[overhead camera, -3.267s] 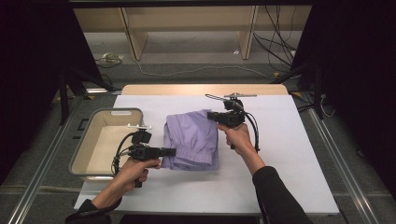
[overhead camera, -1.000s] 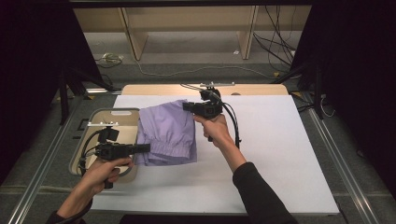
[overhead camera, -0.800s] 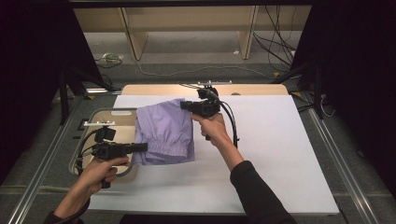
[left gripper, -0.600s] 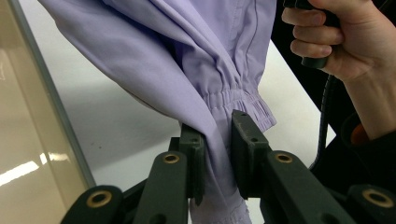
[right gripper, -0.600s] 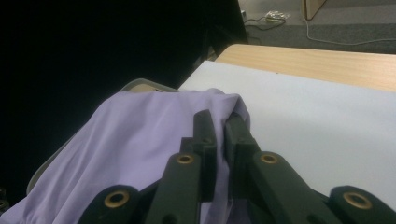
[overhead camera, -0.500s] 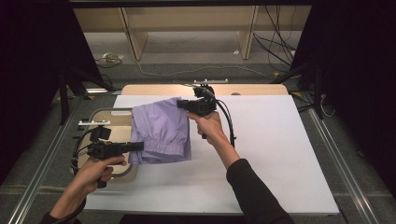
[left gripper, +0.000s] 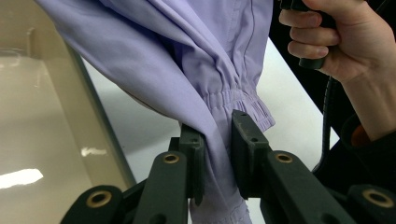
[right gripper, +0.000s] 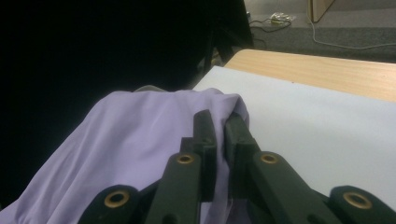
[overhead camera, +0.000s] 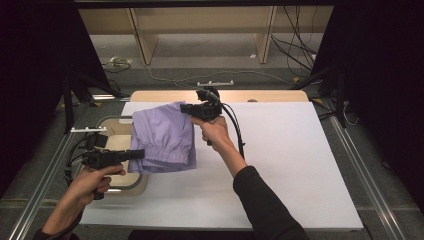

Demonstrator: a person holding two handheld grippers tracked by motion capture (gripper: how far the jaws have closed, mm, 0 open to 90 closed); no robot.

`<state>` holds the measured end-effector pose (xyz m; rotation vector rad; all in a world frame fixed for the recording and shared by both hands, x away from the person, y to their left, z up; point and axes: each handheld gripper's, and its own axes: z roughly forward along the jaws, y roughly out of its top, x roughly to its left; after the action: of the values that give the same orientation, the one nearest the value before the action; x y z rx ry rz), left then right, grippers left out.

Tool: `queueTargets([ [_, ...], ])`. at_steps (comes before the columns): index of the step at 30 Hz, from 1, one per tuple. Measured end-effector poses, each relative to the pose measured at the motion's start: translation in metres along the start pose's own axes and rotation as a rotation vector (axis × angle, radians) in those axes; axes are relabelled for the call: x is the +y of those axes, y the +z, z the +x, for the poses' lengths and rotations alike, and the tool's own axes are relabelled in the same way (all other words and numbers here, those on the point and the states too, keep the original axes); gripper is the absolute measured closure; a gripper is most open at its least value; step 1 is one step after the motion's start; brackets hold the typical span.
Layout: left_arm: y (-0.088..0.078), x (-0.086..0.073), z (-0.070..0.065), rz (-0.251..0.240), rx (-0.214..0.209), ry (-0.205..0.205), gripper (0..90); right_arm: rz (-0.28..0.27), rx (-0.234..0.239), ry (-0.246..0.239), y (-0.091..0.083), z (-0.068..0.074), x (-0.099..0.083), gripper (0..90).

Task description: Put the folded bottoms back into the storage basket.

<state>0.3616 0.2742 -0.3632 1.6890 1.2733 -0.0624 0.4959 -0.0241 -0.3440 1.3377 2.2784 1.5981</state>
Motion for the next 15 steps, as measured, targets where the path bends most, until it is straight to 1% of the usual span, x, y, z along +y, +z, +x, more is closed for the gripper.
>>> queueTargets([
  [5, -0.005, 0.001, 0.004, -0.006, 0.012, -0.003, 75.9, 0.000, 0.001, -0.004, 0.009, 0.006, 0.003, 85.8],
  [9, -0.009, 0.001, 0.006, -0.014, 0.020, 0.001, 75.9, 0.000, 0.003, -0.006, 0.012, 0.009, 0.005, 85.7],
  [15, -0.018, 0.003, 0.010, -0.026, 0.029, 0.001, 75.9, 0.000, 0.009, -0.014, 0.017, 0.017, 0.010, 85.7],
])
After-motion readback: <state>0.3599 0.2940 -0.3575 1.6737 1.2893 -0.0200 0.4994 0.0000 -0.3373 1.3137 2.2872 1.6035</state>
